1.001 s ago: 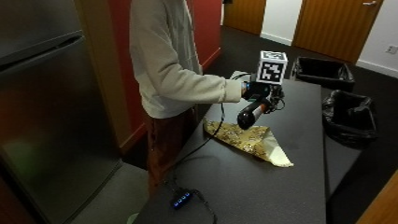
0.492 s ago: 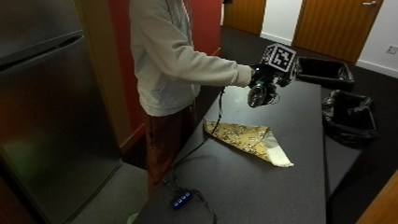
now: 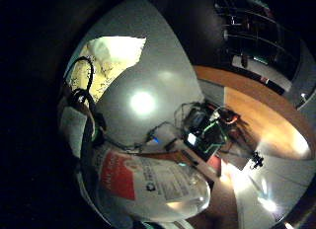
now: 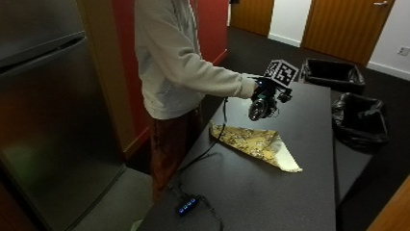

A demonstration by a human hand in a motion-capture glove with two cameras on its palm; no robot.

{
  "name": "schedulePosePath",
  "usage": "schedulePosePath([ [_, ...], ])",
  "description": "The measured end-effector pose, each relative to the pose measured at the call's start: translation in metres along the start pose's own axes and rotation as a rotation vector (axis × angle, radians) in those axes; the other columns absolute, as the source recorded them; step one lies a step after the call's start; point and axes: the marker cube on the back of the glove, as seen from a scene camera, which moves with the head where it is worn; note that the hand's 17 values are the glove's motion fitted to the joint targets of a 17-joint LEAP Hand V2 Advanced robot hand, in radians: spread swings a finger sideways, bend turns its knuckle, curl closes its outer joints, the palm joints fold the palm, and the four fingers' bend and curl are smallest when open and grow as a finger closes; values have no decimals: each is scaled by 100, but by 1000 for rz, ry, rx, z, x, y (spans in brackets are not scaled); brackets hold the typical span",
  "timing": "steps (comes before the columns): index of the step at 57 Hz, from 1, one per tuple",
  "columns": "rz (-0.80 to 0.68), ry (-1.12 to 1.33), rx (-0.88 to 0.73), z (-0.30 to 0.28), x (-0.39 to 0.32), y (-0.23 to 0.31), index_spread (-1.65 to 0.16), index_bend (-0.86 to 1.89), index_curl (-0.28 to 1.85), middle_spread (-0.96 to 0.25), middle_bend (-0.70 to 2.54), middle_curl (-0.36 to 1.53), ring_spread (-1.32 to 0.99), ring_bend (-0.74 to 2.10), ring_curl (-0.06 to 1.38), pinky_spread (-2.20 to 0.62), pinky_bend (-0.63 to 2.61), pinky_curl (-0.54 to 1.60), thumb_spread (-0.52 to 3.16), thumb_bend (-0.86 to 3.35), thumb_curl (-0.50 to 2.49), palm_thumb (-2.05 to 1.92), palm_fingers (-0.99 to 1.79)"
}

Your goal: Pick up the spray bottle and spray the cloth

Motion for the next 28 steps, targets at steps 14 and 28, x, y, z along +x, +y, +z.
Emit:
schedulePosePath([
  [14, 16, -80, 39, -17, 15, 7, -25, 16, 47, -20, 48, 51, -21, 66, 44, -28, 47, 39, 23, -4, 74, 102, 129],
  [28, 2, -256, 253, -69, 25, 20, -25, 16, 47, -21, 48, 51, -21, 66, 44, -28, 47, 39, 23, -4, 74, 102, 129],
])
